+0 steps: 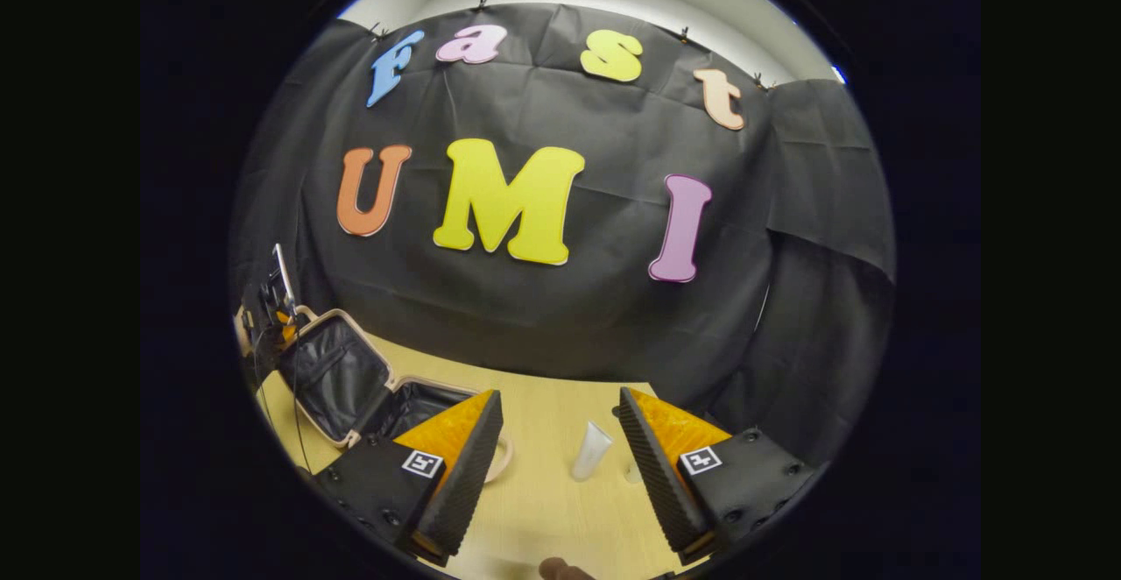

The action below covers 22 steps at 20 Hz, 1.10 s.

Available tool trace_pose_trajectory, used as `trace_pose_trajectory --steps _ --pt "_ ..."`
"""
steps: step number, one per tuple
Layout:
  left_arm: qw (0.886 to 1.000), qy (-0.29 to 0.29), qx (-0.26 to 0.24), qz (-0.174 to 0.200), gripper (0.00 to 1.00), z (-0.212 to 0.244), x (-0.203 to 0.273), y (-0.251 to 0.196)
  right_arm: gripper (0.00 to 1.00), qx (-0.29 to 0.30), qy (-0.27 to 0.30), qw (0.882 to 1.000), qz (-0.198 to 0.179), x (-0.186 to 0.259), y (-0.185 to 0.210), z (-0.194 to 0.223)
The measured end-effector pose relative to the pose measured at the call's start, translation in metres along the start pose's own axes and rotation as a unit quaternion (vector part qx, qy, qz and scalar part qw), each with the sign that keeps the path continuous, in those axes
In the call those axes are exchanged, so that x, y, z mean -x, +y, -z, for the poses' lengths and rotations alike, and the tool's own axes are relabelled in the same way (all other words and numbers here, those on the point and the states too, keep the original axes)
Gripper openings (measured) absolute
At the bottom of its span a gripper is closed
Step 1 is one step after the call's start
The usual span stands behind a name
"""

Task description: First open the suitcase, pack the skin care products into it, and then close the suitcase.

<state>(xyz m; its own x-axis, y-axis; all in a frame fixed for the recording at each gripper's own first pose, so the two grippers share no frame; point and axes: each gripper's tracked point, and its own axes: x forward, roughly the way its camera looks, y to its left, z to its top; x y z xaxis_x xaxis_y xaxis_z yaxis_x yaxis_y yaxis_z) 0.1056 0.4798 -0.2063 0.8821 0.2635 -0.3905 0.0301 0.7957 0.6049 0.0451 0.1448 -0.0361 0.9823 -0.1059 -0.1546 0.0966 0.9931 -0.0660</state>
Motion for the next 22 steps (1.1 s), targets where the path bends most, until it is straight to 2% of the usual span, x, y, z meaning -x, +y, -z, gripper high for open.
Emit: trace_pose_trajectory --steps 5,7,8,10,12,13,16,19,22 --pt "0.996 0.046 0.051 0.051 0.02 0.059 -0.032 -0.023 0.79 0.012 0.016 1.000 0.003 0.004 0.001 0.007" --pt "0.995 0.054 0.053 0.062 0.06 0.067 -0.040 -0.032 0.80 0.007 0.035 0.999 0.005 0.006 0.000 0.018" --pt "0.994 0.060 0.053 0.068 0.03 0.071 -0.043 -0.036 0.79 0.011 0.040 0.999 0.005 0.007 -0.001 0.022" --pt "0.992 0.076 0.058 0.082 0.05 0.081 -0.044 -0.041 0.79 0.019 0.045 0.999 0.009 0.008 -0.004 0.026" --pt "0.991 0.068 0.079 0.079 0.09 0.081 -0.047 -0.039 0.80 0.018 0.050 0.999 0.005 0.008 -0.003 0.031" --pt "0.993 0.069 0.080 0.059 0.11 0.080 -0.045 -0.034 0.80 0.018 0.051 0.999 0.001 0.007 -0.003 0.032" --pt "0.994 0.056 0.087 0.029 0.56 0.069 -0.027 -0.016 0.79 0.021 0.052 0.998 -0.008 0.001 -0.004 0.039" --pt "0.992 0.025 0.117 0.041 1.00 0.037 -0.001 -0.026 0.79 0.024 0.049 0.998 -0.022 -0.005 -0.010 0.045" --pt "0.990 0.005 0.133 0.042 0.99 -0.003 0.027 -0.042 0.79 0.025 0.044 0.998 -0.035 -0.012 -0.022 0.052"
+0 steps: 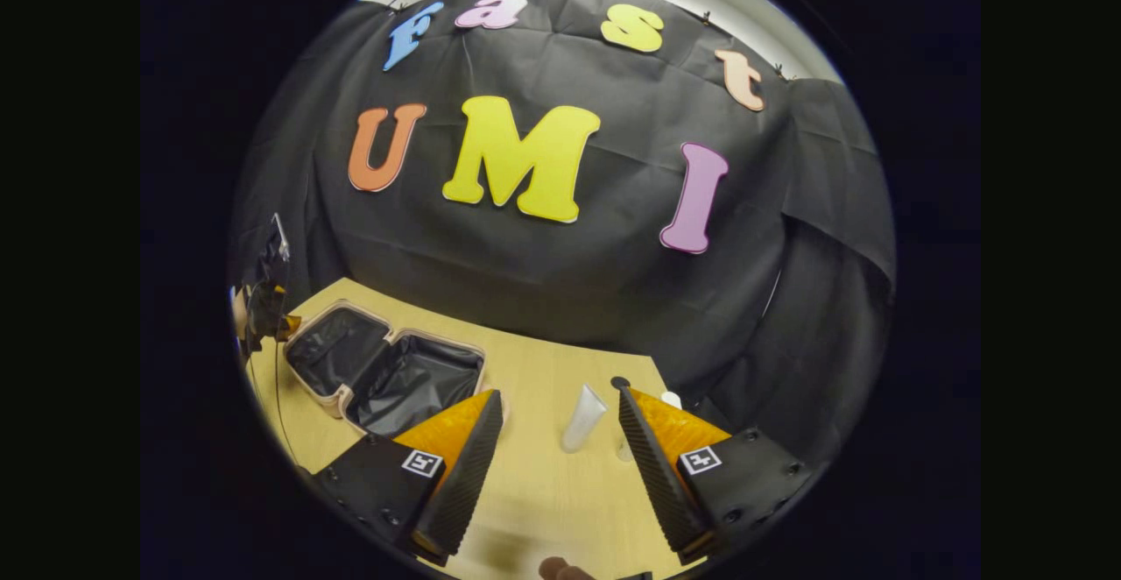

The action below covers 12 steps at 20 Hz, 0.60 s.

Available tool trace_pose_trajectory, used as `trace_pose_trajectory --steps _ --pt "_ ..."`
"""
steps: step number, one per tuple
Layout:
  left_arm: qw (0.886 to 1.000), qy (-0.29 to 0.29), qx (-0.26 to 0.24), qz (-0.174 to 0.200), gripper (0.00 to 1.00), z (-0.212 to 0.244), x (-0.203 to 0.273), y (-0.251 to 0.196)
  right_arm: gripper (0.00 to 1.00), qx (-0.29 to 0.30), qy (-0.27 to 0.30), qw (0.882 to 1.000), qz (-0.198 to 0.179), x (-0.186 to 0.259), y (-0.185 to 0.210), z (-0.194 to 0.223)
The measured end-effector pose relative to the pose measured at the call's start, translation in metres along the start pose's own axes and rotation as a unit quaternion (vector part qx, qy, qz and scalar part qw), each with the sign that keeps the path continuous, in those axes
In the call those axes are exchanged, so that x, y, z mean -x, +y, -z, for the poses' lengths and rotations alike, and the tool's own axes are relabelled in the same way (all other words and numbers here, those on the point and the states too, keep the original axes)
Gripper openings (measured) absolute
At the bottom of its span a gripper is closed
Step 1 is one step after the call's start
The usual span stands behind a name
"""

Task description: First open the suitcase, pack the skin care products into it, and then close the suitcase.

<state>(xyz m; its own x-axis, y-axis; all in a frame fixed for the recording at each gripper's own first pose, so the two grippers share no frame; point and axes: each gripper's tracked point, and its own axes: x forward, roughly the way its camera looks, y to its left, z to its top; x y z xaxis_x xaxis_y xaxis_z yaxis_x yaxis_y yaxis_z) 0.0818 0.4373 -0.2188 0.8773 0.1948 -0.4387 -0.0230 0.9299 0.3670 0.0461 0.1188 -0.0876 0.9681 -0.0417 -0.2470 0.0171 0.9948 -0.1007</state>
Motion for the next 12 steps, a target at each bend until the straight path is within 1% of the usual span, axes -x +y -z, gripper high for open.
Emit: trace_pose_trajectory --steps 3,6,7,8,9,11,12 --pt "0.999 -0.027 0.020 0.026 0.98 -0.038 0.022 -0.055 0.79 0.003 -0.002 1.000 -0.012 -0.010 -0.016 0.006" --pt "0.996 -0.045 0.029 0.068 0.99 -0.075 0.045 -0.124 0.79 -0.004 -0.002 1.000 -0.019 -0.020 -0.037 0.012" --pt "0.995 -0.052 0.032 0.080 0.95 -0.087 0.051 -0.147 0.79 -0.007 -0.001 1.000 -0.019 -0.024 -0.045 0.014" --pt "0.993 -0.059 0.035 0.093 0.95 -0.101 0.056 -0.172 0.79 -0.010 0.002 1.000 -0.019 -0.028 -0.054 0.018" --pt "0.992 -0.064 0.038 0.106 0.99 -0.110 0.063 -0.193 0.79 -0.014 0.004 1.000 -0.019 -0.031 -0.062 0.021" --pt "0.988 -0.068 0.048 0.132 0.99 -0.127 0.073 -0.238 0.79 -0.026 0.010 0.999 -0.021 -0.035 -0.077 0.026" --pt "0.986 -0.073 0.054 0.137 0.95 -0.134 0.074 -0.258 0.79 -0.030 0.012 0.999 -0.021 -0.038 -0.085 0.030"
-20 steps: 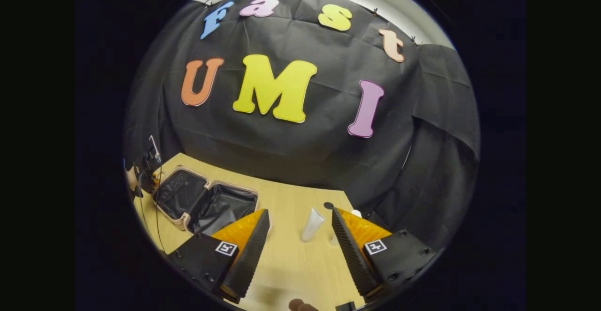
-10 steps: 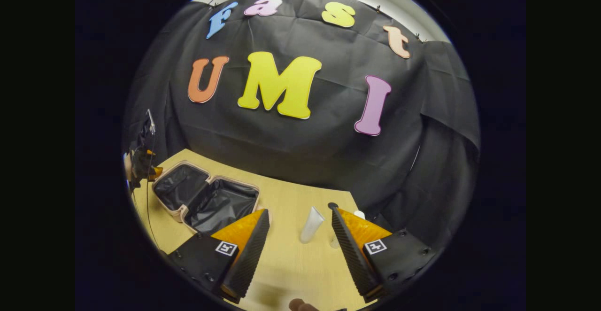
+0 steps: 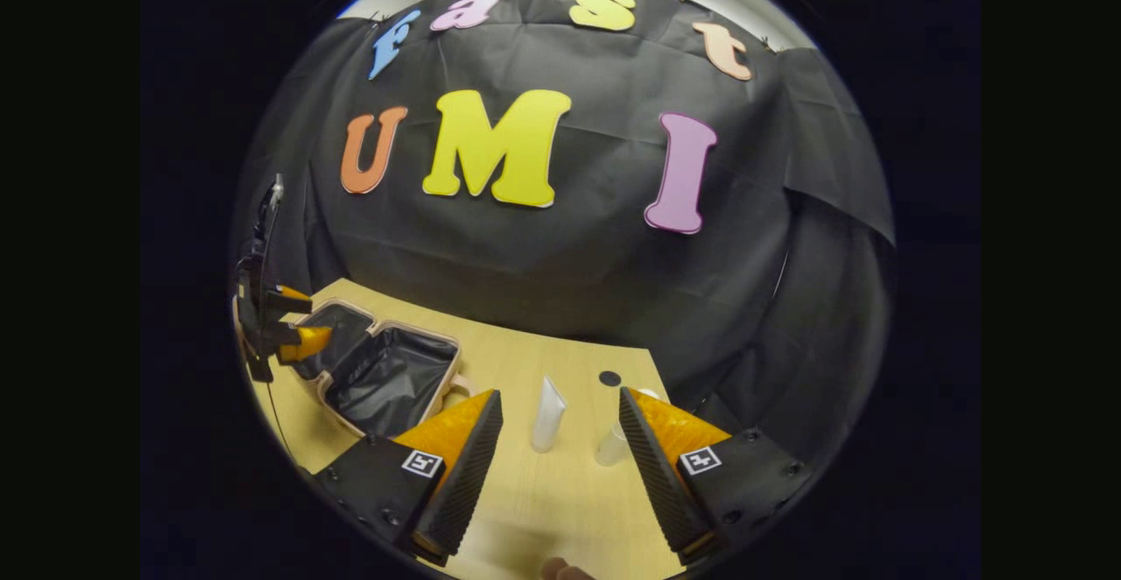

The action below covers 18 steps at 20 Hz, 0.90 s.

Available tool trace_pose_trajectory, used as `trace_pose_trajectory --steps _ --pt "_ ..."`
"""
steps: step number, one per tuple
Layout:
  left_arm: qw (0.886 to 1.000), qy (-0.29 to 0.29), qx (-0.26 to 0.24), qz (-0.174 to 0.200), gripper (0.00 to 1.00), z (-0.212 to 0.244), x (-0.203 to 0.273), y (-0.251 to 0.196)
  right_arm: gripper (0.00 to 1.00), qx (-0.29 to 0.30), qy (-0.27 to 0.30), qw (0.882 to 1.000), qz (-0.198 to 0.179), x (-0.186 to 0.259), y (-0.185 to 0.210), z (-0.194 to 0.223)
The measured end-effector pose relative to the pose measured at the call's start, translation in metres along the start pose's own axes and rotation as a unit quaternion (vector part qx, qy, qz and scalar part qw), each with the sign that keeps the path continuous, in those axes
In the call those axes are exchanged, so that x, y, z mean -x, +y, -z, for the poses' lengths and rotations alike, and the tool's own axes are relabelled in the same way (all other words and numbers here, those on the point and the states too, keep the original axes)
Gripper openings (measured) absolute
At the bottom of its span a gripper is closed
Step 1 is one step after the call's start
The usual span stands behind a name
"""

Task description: First open the suitcase, pack the skin care products into it, and then close the suitcase.

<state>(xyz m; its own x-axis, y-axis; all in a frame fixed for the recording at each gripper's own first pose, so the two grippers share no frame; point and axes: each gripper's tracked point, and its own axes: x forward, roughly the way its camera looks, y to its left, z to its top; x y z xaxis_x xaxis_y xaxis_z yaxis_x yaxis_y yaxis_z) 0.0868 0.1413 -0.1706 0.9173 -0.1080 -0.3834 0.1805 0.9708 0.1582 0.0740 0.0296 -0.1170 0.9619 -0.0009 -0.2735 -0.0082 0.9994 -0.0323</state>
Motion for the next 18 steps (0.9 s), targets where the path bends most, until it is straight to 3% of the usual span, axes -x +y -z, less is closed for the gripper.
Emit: trace_pose_trajectory --steps 1,6,11,18 --pt "1.000 -0.005 0.010 0.016 0.99 -0.004 -0.004 -0.021 0.79 0.000 0.001 1.000 0.000 -0.002 -0.007 0.002" --pt "0.995 0.020 0.048 0.090 0.99 0.002 -0.025 -0.125 0.80 0.003 0.019 1.000 0.016 -0.007 -0.055 0.025" --pt "0.987 0.032 0.049 0.151 0.99 0.004 -0.069 -0.220 0.79 0.003 0.048 0.998 0.031 -0.013 -0.097 0.055" --pt "0.979 0.063 0.058 0.183 0.98 0.023 -0.154 -0.301 0.79 0.028 0.088 0.995 0.025 -0.021 -0.133 0.102"
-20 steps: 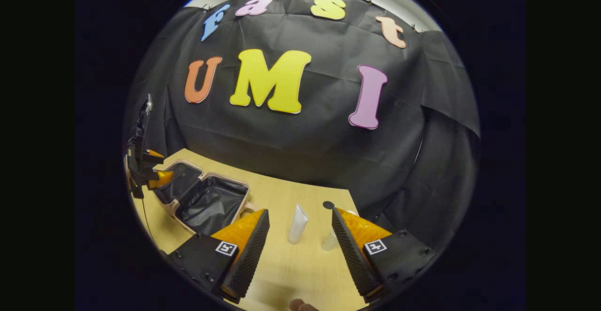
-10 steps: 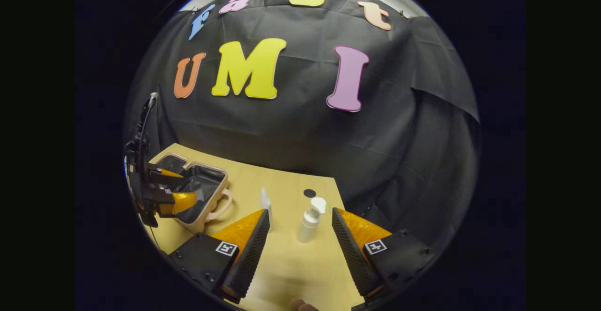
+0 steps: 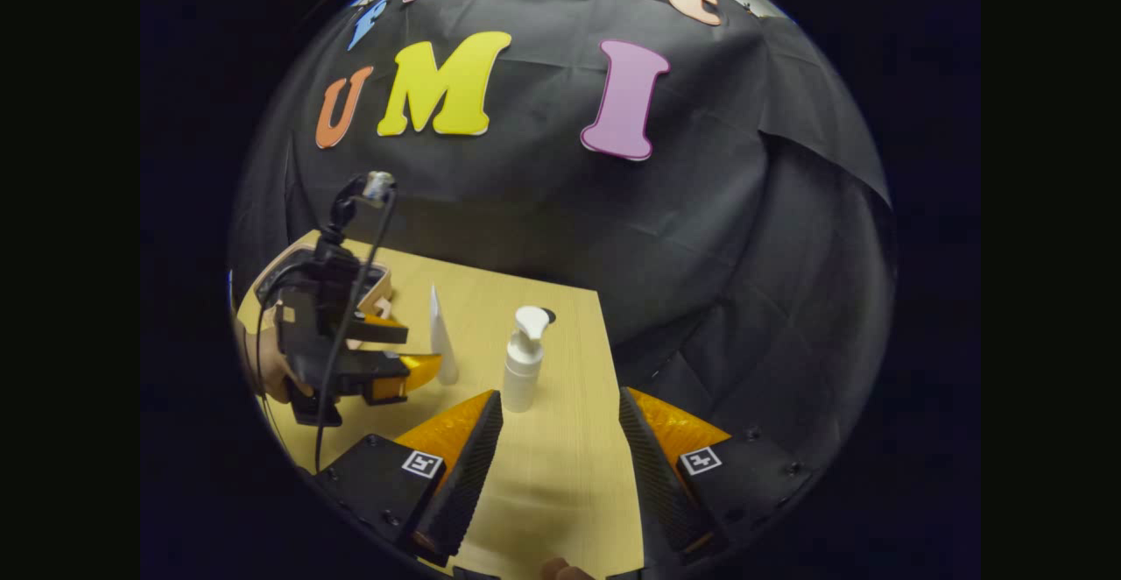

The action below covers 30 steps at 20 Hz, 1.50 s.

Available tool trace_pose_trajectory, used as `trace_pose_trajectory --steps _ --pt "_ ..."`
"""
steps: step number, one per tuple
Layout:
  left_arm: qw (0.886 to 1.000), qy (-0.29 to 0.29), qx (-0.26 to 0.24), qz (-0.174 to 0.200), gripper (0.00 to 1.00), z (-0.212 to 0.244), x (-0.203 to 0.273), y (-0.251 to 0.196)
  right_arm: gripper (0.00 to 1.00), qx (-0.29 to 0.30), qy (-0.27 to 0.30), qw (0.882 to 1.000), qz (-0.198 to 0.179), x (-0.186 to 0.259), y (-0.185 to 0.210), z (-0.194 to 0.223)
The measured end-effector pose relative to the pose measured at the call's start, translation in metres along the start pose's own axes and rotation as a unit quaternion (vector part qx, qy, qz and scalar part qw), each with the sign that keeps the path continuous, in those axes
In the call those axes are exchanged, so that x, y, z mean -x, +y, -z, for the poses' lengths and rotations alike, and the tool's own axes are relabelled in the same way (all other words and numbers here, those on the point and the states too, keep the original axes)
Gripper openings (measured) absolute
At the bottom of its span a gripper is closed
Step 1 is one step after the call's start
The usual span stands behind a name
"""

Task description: First open the suitcase, pack the skin care products into it, and then close the suitcase.

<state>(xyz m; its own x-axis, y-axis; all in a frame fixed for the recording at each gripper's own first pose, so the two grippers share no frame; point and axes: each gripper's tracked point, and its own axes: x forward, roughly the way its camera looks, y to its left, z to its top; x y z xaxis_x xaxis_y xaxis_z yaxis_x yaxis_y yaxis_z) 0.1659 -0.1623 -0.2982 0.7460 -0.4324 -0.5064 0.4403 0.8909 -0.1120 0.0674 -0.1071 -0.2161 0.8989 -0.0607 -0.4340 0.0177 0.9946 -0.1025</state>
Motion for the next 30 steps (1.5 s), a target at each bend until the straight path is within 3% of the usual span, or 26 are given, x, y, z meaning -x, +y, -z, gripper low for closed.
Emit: trace_pose_trajectory --steps 3,9,15,16,17,19,20,21,25,30 --pt "1.000 0.007 0.004 -0.012 0.76 0.006 -0.032 0.003 0.79 0.009 0.016 1.000 -0.023 -0.009 0.000 0.019" --pt "1.000 0.002 -0.010 -0.018 0.54 0.004 -0.045 0.002 0.80 0.003 0.011 0.995 -0.096 -0.058 0.027 0.022" --pt "0.999 -0.007 0.009 -0.036 0.48 -0.001 -0.007 0.001 0.79 -0.029 0.008 0.994 -0.102 -0.127 0.038 0.010" --pt "0.999 -0.008 0.013 -0.039 0.55 -0.002 0.004 0.000 0.80 -0.031 0.004 0.994 -0.101 -0.137 0.039 0.010" --pt "0.999 -0.008 0.016 -0.039 0.47 -0.003 0.014 -0.002 0.80 -0.032 0.001 0.994 -0.100 -0.146 0.042 0.010" --pt "0.999 -0.007 0.014 -0.051 0.45 -0.002 0.035 0.001 0.80 -0.029 -0.001 0.995 -0.099 -0.158 0.045 0.013" --pt "0.998 -0.005 0.013 -0.057 0.51 -0.002 0.049 0.003 0.79 -0.027 -0.004 0.995 -0.099 -0.164 0.048 0.014" --pt "0.998 -0.003 0.016 -0.062 0.43 0.000 0.060 0.005 0.80 -0.027 0.005 0.995 -0.098 -0.167 0.048 0.016" --pt "0.995 -0.011 0.027 -0.097 0.42 -0.001 0.117 0.014 0.80 -0.053 0.014 0.994 -0.096 -0.176 0.050 0.021" --pt "0.989 0.010 0.019 -0.145 0.42 0.008 0.182 0.040 0.55 -0.057 0.021 0.994 -0.089 -0.174 0.059 0.026"
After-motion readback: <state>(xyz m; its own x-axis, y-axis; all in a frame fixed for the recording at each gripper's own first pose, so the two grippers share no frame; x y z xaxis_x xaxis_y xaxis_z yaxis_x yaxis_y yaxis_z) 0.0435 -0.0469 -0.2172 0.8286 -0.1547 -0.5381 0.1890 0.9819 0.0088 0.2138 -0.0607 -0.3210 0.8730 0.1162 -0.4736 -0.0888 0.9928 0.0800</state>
